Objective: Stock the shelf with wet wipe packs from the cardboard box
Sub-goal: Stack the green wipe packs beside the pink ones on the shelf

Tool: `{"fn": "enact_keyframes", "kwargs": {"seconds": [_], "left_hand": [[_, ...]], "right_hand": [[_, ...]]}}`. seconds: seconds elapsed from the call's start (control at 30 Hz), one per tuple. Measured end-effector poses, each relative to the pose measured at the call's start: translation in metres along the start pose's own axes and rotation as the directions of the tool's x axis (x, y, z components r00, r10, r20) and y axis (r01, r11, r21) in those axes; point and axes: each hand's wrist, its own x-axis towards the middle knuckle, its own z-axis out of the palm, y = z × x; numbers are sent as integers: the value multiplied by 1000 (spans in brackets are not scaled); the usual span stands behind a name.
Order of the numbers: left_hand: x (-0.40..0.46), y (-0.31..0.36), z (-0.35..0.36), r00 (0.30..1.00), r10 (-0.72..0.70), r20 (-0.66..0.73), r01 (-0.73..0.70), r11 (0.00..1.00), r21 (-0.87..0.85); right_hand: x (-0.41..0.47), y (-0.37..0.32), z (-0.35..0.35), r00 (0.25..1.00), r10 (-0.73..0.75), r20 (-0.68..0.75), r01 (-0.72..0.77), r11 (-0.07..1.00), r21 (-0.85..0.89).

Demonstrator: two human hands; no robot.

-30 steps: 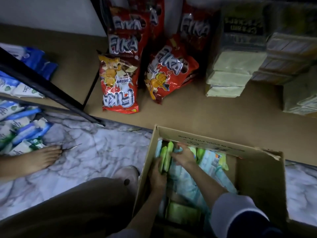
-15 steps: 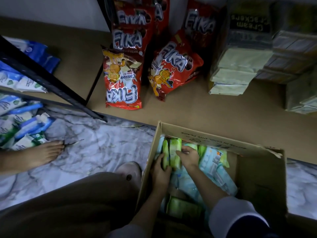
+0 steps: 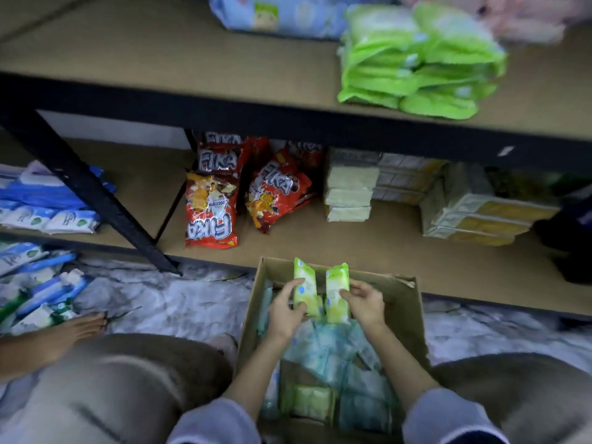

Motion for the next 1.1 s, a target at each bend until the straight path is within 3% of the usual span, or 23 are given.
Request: {"fn": "enact_keyframes", "kwargs": {"seconds": [0.23,0.4,0.6,0.77,0.9,1.1], "left_hand": [[-56,89,17,969,203,139,-197,979,-55],[-91,151,14,866,464,189,-465,884,-38],[-131,223,6,737,632,239,-616,774,-147],[-135,290,0,648,734,204,-699,680,-222],[-112,336,-11,606,784,135,-761,621,-188],[-66,377,-32,635,771,52,-766,637,-84]], "right_hand": [[-59,-57,-90,966,-242,-93,255,953,162],[-106,-90,-148,880,-437,-186,467,866,176],[-146,-138,-205,798,-528,-291,597,760,258],[-153,-195,-230,735,-599,-317,677,671,301],[-138,-244,-237,684,-653,-326,729,625,279],[-106,-304,-224,695,-652,-303,718,609,337]]}}
